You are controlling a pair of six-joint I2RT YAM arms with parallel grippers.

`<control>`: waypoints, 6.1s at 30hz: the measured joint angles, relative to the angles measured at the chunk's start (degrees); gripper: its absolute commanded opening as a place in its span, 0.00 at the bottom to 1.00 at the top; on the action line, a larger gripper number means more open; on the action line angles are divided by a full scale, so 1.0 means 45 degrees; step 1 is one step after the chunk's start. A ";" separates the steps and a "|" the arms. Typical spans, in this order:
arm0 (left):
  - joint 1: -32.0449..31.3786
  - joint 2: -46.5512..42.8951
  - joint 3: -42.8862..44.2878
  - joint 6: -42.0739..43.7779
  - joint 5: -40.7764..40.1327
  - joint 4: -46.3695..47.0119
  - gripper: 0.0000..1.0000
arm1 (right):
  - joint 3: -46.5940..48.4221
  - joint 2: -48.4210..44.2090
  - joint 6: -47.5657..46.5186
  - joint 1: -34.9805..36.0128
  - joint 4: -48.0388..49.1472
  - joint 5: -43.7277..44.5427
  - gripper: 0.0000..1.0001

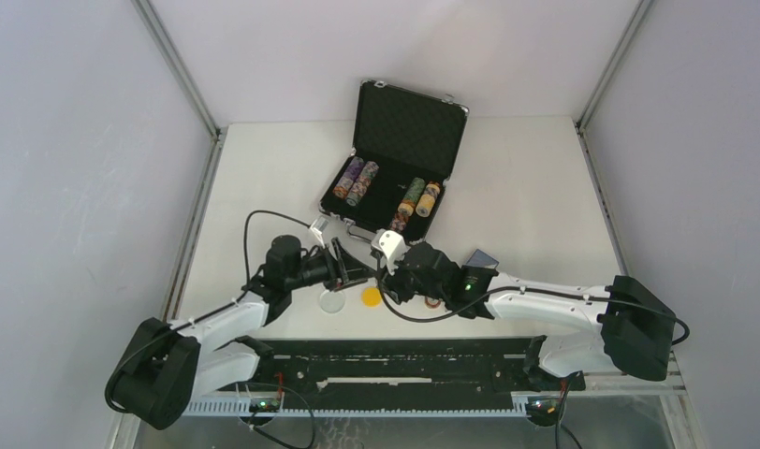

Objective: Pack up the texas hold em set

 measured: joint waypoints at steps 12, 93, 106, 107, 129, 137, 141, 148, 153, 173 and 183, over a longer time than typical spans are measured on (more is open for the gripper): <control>-0.0117 0.0767 0.0000 -0.0481 0.0495 0.1137 0.59 | -0.0005 -0.0068 0.0000 0.0097 0.0000 0.0005 0.39; -0.1491 -0.0301 0.0811 0.2929 0.2492 0.3691 0.00 | -0.1972 -0.2827 0.4396 -0.5566 0.4148 -1.0890 0.53; -0.1880 -0.1258 0.0811 0.3541 0.2341 0.3356 0.00 | -0.1987 -0.2030 0.4755 -0.5153 0.4979 -1.1327 0.18; -0.1880 -0.1243 0.0811 0.3570 0.2283 0.3303 0.01 | -0.1987 -0.2030 0.4736 -0.5129 0.4988 -1.1336 0.11; -0.0641 -0.2001 0.0835 0.4303 -0.3735 -0.1632 0.67 | 0.2064 0.1744 0.0355 -0.6591 0.1239 -0.6902 0.01; -0.0622 -0.1836 0.0835 0.4303 -0.3483 -0.1481 0.68 | 0.3609 0.4799 -0.1001 -0.8665 -0.0005 -0.6581 0.04; -0.0607 -0.1836 0.0835 0.4308 -0.3366 -0.1404 0.67 | 0.4401 0.5610 -0.1311 -0.8825 -0.0423 -0.6523 0.04; -0.0515 -0.1821 0.0835 0.4318 -0.3298 -0.1341 0.67 | 0.5829 0.6183 -0.2050 -0.8791 -0.1175 -0.6052 0.03; -0.0495 -0.1613 0.0835 0.4318 -0.3274 -0.1234 0.67 | 0.6460 0.6567 -0.2686 -0.8791 -0.2025 -0.5503 0.03; -0.0447 -0.0996 0.0835 0.4313 -0.2939 -0.0860 0.67 | 0.7849 0.7961 -0.3959 -0.8514 -0.4352 -0.4439 0.02; -0.0442 -0.0850 0.0835 0.4313 -0.2730 -0.0763 0.66 | 0.8820 0.8796 -0.4333 -0.8233 -0.5153 -0.3939 0.23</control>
